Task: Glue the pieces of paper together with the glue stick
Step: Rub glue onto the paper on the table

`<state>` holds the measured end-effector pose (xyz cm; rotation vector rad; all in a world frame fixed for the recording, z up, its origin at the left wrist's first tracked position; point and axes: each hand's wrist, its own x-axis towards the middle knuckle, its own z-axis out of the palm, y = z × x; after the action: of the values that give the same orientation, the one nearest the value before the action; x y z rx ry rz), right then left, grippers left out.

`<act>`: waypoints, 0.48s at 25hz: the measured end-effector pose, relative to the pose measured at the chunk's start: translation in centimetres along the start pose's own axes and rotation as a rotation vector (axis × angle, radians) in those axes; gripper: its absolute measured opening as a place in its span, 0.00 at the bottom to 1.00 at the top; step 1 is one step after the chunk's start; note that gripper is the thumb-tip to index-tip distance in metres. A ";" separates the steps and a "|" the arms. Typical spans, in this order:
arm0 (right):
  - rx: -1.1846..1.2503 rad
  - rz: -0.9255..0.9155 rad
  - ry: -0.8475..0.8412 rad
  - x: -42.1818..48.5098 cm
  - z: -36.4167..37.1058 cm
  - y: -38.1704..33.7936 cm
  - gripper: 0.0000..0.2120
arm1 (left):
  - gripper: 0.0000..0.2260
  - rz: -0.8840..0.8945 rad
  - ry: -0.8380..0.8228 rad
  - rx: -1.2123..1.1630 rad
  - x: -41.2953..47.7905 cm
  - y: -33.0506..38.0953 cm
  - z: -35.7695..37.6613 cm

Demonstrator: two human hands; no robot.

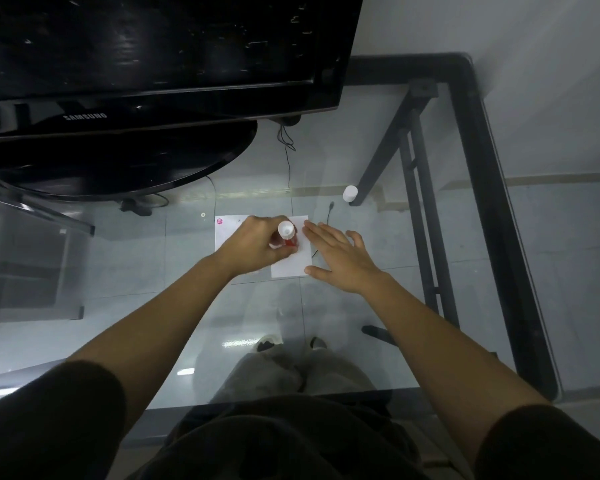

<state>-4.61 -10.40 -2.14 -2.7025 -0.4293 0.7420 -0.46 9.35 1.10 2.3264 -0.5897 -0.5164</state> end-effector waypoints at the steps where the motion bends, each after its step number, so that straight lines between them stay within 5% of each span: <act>1: 0.002 -0.001 0.002 0.0 0.0 0.0 0.35 | 0.11 -0.009 0.013 0.007 0.6 -0.2 -0.4; 12: 0.017 0.017 0.024 -0.1 -0.1 -0.2 0.37 | 0.10 -0.103 0.119 -0.074 -0.3 0.4 -0.4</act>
<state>-4.74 -10.30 -1.97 -2.7000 -0.3928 0.7132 -0.58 9.41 1.69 2.3070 -0.3893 -0.4359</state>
